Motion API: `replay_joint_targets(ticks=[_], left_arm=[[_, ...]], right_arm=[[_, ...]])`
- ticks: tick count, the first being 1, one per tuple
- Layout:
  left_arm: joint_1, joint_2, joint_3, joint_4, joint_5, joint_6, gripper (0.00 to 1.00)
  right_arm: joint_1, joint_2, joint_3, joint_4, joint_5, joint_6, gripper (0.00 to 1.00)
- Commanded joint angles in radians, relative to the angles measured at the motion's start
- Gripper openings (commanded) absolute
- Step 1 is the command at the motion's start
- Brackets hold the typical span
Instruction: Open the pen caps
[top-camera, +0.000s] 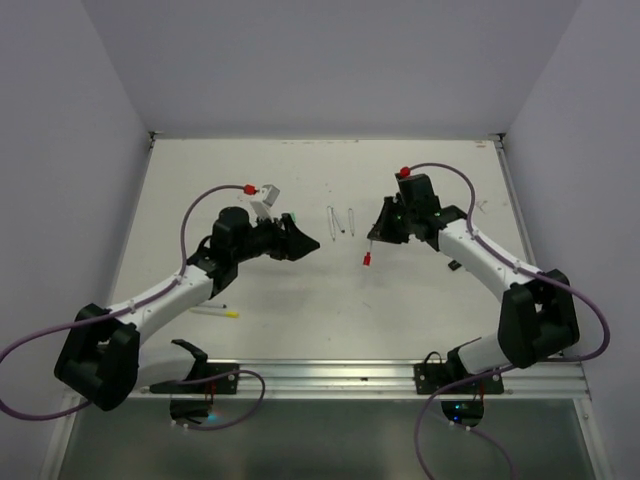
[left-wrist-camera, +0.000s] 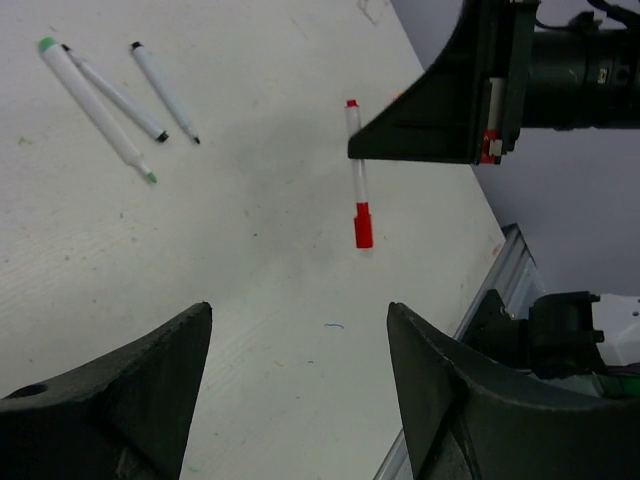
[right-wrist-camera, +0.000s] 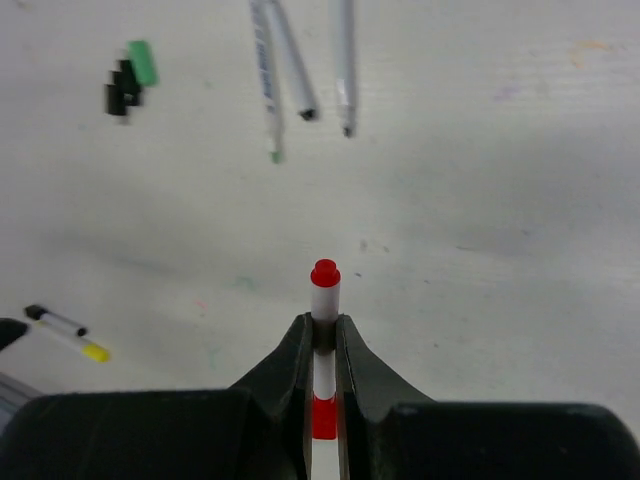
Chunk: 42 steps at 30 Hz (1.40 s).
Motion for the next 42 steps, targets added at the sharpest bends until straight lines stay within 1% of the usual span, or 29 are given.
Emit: replay_joint_targets(ticks=[1,2,6,8,13,20,27,30,32,33,34,36,37,38,39,41,42], left_arm=[[-0.010,0.033,-0.015,0.175,0.167,-0.034,0.74],[-0.010,0.045,-0.026,0.191,0.168,-0.057,0.74],[-0.044,0.068,-0.021,0.220,0.123,-0.070,0.74],[-0.058,0.085,-0.008,0.212,0.103,-0.068,0.74],[-0.108,0.111,0.029,0.179,0.038,-0.055,0.74],[-0.137,0.151,0.041,0.191,0.014,-0.062,0.71],[-0.153,0.197,0.074,0.182,0.000,-0.062,0.67],[-0.153,0.217,0.095,0.185,0.009,-0.065,0.63],[-0.153,0.231,0.107,0.185,0.017,-0.062,0.57],[-0.153,0.232,0.115,0.174,0.017,-0.061,0.52],[-0.151,0.231,0.117,0.171,0.014,-0.058,0.36],[-0.151,0.228,0.120,0.166,0.014,-0.049,0.14],[-0.151,0.225,0.118,0.168,0.029,-0.047,0.00],[-0.151,0.222,0.114,0.175,0.049,-0.039,0.00],[-0.150,0.216,0.103,0.232,0.079,-0.039,0.00],[-0.136,0.191,0.051,0.321,0.190,-0.076,0.00],[-0.131,0.183,0.029,0.434,0.228,-0.099,0.00]], right_arm=[[0.024,0.038,0.063,0.172,-0.211,0.015,0.00],[0.045,0.044,0.082,0.207,-0.242,0.033,0.00],[0.090,0.064,0.116,0.258,-0.270,0.059,0.00],[0.103,0.064,0.116,0.296,-0.278,0.082,0.00],[0.130,0.047,0.125,0.313,-0.276,0.089,0.00],[0.131,0.021,0.103,0.335,-0.276,0.098,0.00],[0.133,0.020,0.080,0.381,-0.308,0.132,0.00],[0.134,0.012,0.070,0.389,-0.311,0.138,0.00],[0.134,0.011,0.067,0.392,-0.315,0.139,0.00],[0.134,0.011,0.065,0.396,-0.319,0.141,0.00],[0.134,0.011,0.060,0.401,-0.319,0.142,0.00],[0.134,0.011,0.057,0.408,-0.325,0.144,0.00],[0.134,0.011,0.051,0.421,-0.331,0.145,0.00],[0.134,0.014,0.050,0.428,-0.344,0.145,0.00],[0.133,0.014,0.045,0.442,-0.345,0.147,0.00],[0.123,0.032,0.042,0.496,-0.376,0.142,0.00],[0.119,0.040,0.040,0.522,-0.390,0.142,0.00]])
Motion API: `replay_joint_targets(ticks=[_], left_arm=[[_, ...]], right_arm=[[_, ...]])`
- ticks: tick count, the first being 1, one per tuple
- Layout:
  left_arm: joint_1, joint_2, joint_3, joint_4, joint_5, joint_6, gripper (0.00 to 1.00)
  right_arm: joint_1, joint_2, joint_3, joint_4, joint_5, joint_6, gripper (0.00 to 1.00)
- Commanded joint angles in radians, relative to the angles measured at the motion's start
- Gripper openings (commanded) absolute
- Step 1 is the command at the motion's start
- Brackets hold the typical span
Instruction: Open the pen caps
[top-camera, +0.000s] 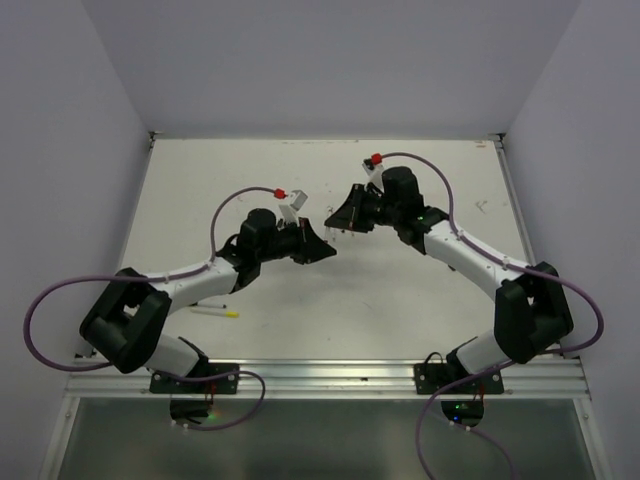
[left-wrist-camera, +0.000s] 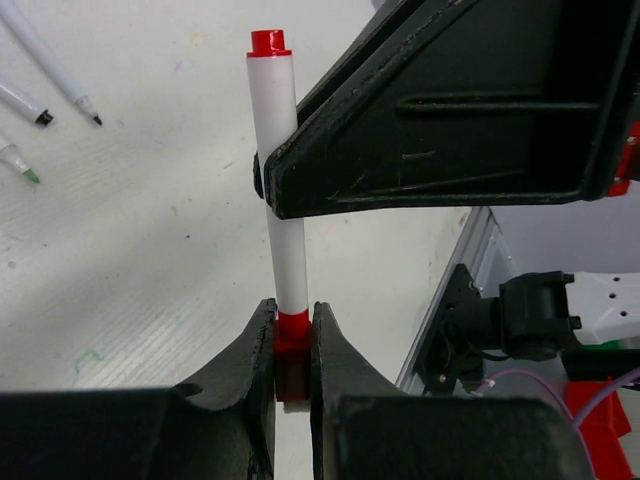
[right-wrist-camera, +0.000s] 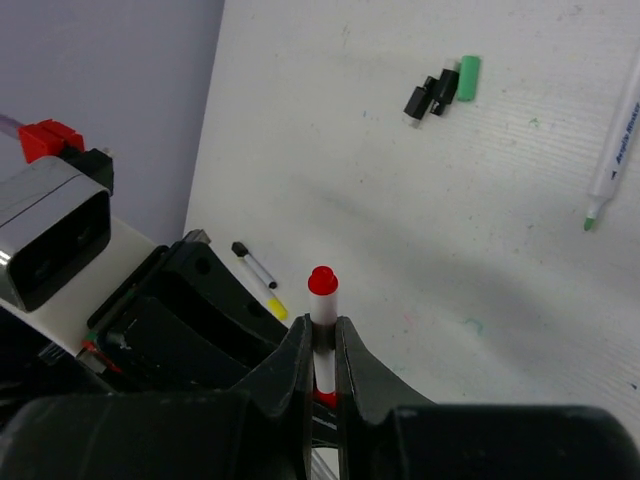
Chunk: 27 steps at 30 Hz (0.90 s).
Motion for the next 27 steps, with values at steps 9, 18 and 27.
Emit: replay_joint_targets(ticks=[9,18,27], left_arm=[[0.016,-0.003,-0.164,0.996,0.515,-0.439,0.00],[0.031,0.007,-0.218,1.032,0.551,-0.498,0.00],[0.056,-0.077,-0.077,0.065,0.135,-0.083,0.00]], right_arm=[[-0.058,0.056,-0.158,0.792,-0.245,0.168,0.00],[-0.110,0.090,-0.136,0.858,-0.250,0.224,0.00],[-0.114,-0.068,-0.167,0.513,0.132,-0.010,0.00]])
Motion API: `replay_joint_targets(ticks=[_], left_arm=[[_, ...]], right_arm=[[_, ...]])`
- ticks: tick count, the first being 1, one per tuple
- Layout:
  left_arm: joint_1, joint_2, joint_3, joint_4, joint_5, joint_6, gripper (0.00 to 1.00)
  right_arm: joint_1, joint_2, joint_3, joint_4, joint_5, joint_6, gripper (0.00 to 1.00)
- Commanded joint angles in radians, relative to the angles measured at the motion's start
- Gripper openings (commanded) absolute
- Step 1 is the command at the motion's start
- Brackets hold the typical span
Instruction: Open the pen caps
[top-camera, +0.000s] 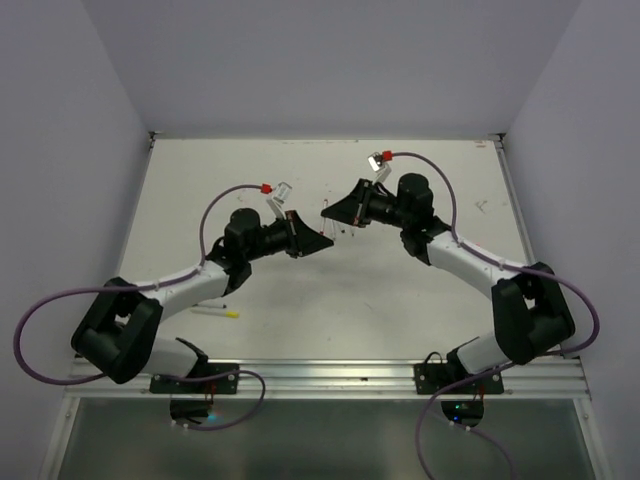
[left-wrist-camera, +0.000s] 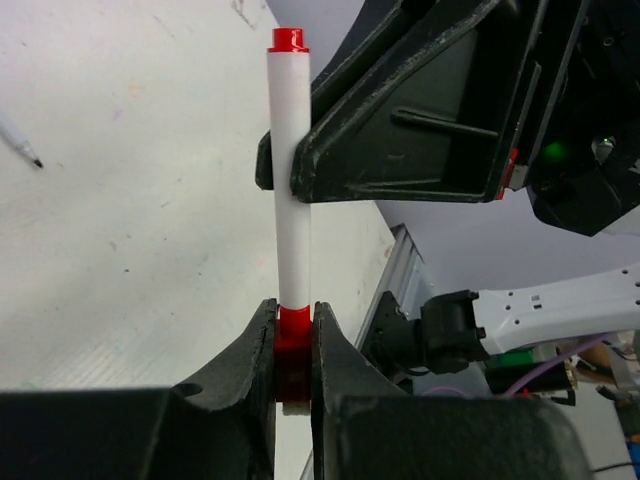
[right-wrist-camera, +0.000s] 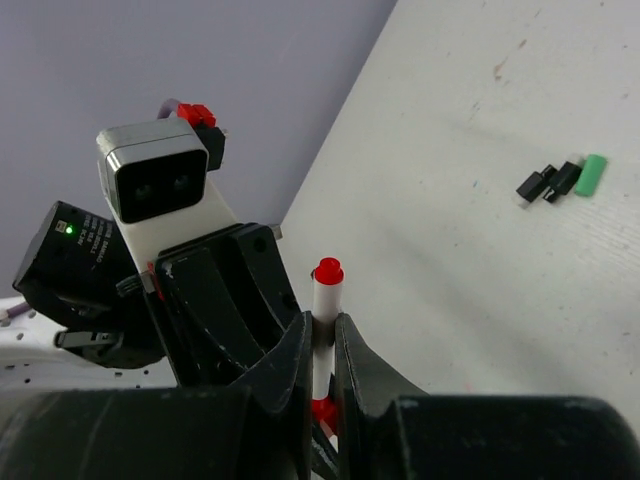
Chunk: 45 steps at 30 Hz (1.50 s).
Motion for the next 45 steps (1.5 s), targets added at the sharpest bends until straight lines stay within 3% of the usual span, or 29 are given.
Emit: replay_joint_targets(ticks=[1,2,3,4,8,10,12,13,17,19,21,23,24,25,26,28,30,31,33,38,42,45], left_arm=[[-0.013,0.018,-0.020,-0.021,0.167,0.019,0.00],[-0.016,0.044,-0.056,0.108,0.229,-0.041,0.00],[-0.018,0.067,-0.081,0.356,0.274,-0.104,0.00],[-0.019,0.102,-0.101,0.468,0.329,-0.212,0.00],[-0.018,0.156,-0.146,0.865,0.423,-0.365,0.00],[-0.016,0.177,-0.158,0.975,0.473,-0.442,0.00],[-0.021,0.220,-0.155,1.284,0.509,-0.558,0.00],[-0.019,0.220,-0.141,1.299,0.534,-0.613,0.00],[-0.025,0.161,-0.115,1.293,0.565,-0.603,0.00],[-0.027,0.131,-0.098,1.253,0.579,-0.580,0.00],[-0.025,0.095,-0.087,1.093,0.590,-0.522,0.00],[-0.021,0.044,-0.052,0.819,0.550,-0.276,0.00],[-0.016,-0.031,-0.020,0.368,0.501,-0.140,0.00],[-0.015,-0.062,0.030,0.092,0.301,0.181,0.00],[-0.024,-0.082,0.155,-0.367,0.148,0.311,0.00],[-0.076,-0.091,0.215,-0.588,-0.268,0.438,0.00],[-0.082,-0.126,0.175,-0.634,-0.379,0.431,0.00],[-0.084,-0.142,0.145,-0.615,-0.439,0.399,0.00],[-0.085,-0.177,0.101,-0.531,-0.458,0.377,0.00],[-0.128,-0.197,-0.004,-0.431,-0.450,0.388,0.00],[-0.136,-0.264,-0.060,-0.425,-0.534,0.414,0.00],[-0.137,-0.298,-0.077,-0.436,-0.544,0.432,0.00]], right_arm=[[-0.052,-0.080,-0.026,-0.002,0.388,-0.130,0.00],[-0.052,-0.092,-0.031,0.012,0.440,-0.131,0.00],[-0.052,-0.093,-0.032,0.021,0.448,-0.128,0.00],[-0.052,-0.101,-0.031,0.017,0.477,-0.131,0.00],[-0.052,-0.135,-0.002,-0.062,0.575,-0.157,0.00],[-0.058,-0.123,0.032,-0.088,0.536,-0.164,0.00],[-0.070,-0.085,0.035,0.006,0.382,-0.145,0.00],[-0.070,-0.071,0.029,0.065,0.317,-0.139,0.00],[-0.073,-0.023,0.023,0.202,0.164,-0.110,0.00],[-0.081,0.003,0.018,0.274,0.123,-0.075,0.00],[-0.087,0.026,0.017,0.337,0.082,-0.035,0.00],[-0.096,0.052,0.018,0.417,0.055,0.028,0.00],[-0.099,0.046,0.015,0.383,0.069,0.028,0.00],[-0.101,0.037,0.017,0.348,0.089,0.013,0.00],[-0.101,0.014,0.020,0.298,0.135,-0.009,0.00],[-0.101,-0.006,0.066,0.068,0.199,-0.099,0.00],[-0.101,-0.015,0.119,-0.064,0.317,-0.134,0.00],[-0.099,-0.018,0.138,-0.203,0.354,-0.177,0.00],[-0.101,-0.018,0.173,-0.298,0.461,-0.191,0.00],[-0.101,0.002,0.207,-0.367,0.583,-0.164,0.00],[-0.101,0.014,0.222,-0.367,0.623,-0.112,0.00],[-0.101,0.069,0.286,-0.391,0.478,-0.133,0.00]])
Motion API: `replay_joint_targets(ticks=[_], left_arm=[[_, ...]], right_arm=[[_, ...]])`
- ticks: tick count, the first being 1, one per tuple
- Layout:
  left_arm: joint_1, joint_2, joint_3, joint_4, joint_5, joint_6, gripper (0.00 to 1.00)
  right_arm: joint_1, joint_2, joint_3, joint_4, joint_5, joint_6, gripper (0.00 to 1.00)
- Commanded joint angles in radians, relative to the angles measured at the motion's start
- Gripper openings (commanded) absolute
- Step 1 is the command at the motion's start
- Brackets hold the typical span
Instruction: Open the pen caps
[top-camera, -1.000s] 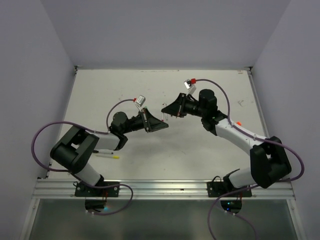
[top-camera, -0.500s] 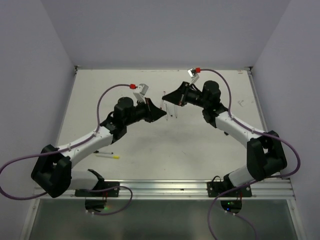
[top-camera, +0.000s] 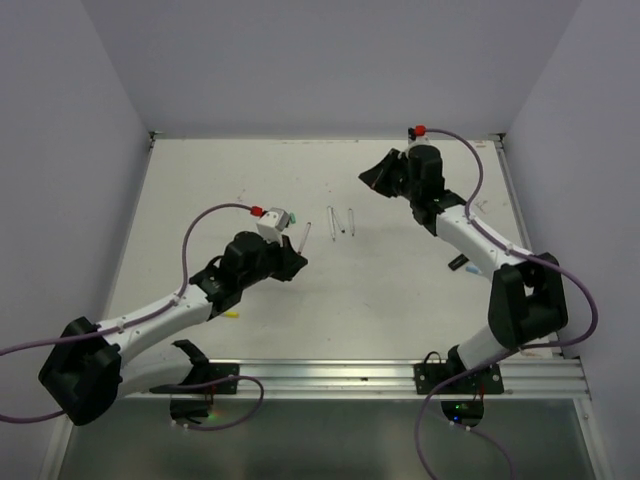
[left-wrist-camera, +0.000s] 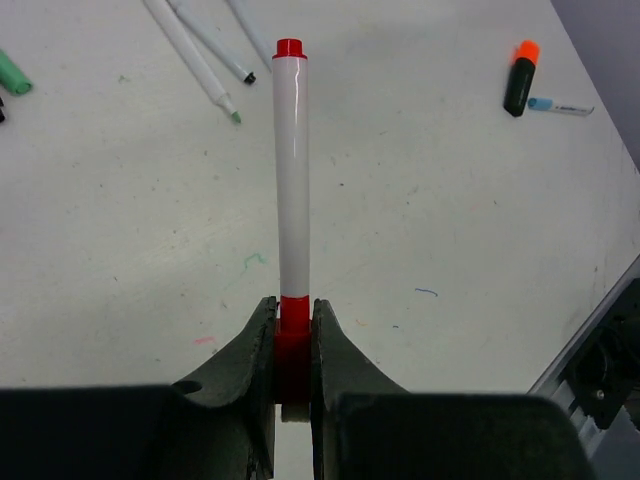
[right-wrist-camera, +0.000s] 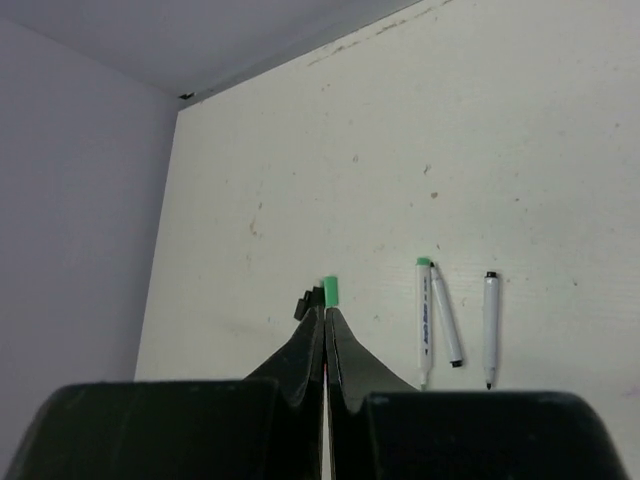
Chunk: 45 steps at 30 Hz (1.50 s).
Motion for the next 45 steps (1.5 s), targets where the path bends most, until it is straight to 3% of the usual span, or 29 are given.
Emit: replay_joint_targets(ticks=[1,3,4,5,8,11,16,28,31,32,33,34,38,39,41,45], left_arm=[[-0.005,-0.065,-0.005,0.019,-0.088,0.058,0.00],[-0.005,-0.068,0.003,0.019,-0.134,0.056,0.00],[-0.005,-0.064,0.012,0.009,-0.139,0.059,0.00],[-0.005,-0.050,0.023,0.002,-0.145,0.059,0.00],[-0.005,-0.024,0.048,0.005,-0.156,0.061,0.00],[-0.005,0.010,0.072,-0.007,-0.176,0.065,0.00],[-0.005,0.021,0.110,-0.011,-0.193,0.074,0.00],[-0.005,0.077,0.173,-0.015,-0.162,0.084,0.00],[-0.005,0.084,0.179,-0.015,-0.156,0.087,0.00],[-0.005,0.082,0.181,-0.015,-0.156,0.087,0.00],[-0.005,0.082,0.183,-0.018,-0.157,0.091,0.00],[-0.005,0.082,0.183,-0.018,-0.154,0.093,0.00],[-0.005,0.079,0.161,0.002,-0.099,0.104,0.00],[-0.005,0.074,0.147,0.028,0.009,0.117,0.00],[-0.005,0.058,0.111,0.097,0.097,0.130,0.00],[-0.005,0.016,0.066,0.137,0.160,0.117,0.00]], right_arm=[[0.019,0.077,0.108,-0.049,-0.061,-0.026,0.00],[0.034,0.110,0.133,-0.076,-0.233,-0.029,0.05],[0.046,0.111,0.124,-0.082,-0.252,-0.026,0.15],[0.060,0.099,0.112,-0.085,-0.256,-0.032,0.33],[0.131,0.070,0.066,-0.079,-0.235,-0.040,0.48],[0.181,0.064,0.056,-0.067,-0.230,-0.012,0.53],[0.246,0.067,0.053,-0.050,-0.221,0.006,0.54],[0.341,0.142,0.093,-0.018,-0.206,0.031,0.45],[0.361,0.170,0.099,-0.001,-0.204,0.046,0.28],[0.364,0.180,0.096,0.003,-0.201,0.054,0.12],[0.364,0.187,0.095,0.010,-0.200,0.066,0.02],[0.364,0.188,0.092,0.011,-0.192,0.069,0.00],[0.349,0.154,0.021,0.114,-0.122,0.087,0.00],[0.336,0.151,0.009,0.193,-0.132,0.093,0.00],[0.286,0.144,-0.045,0.352,-0.146,0.136,0.00],[0.200,0.157,-0.051,0.413,-0.105,0.199,0.00]])
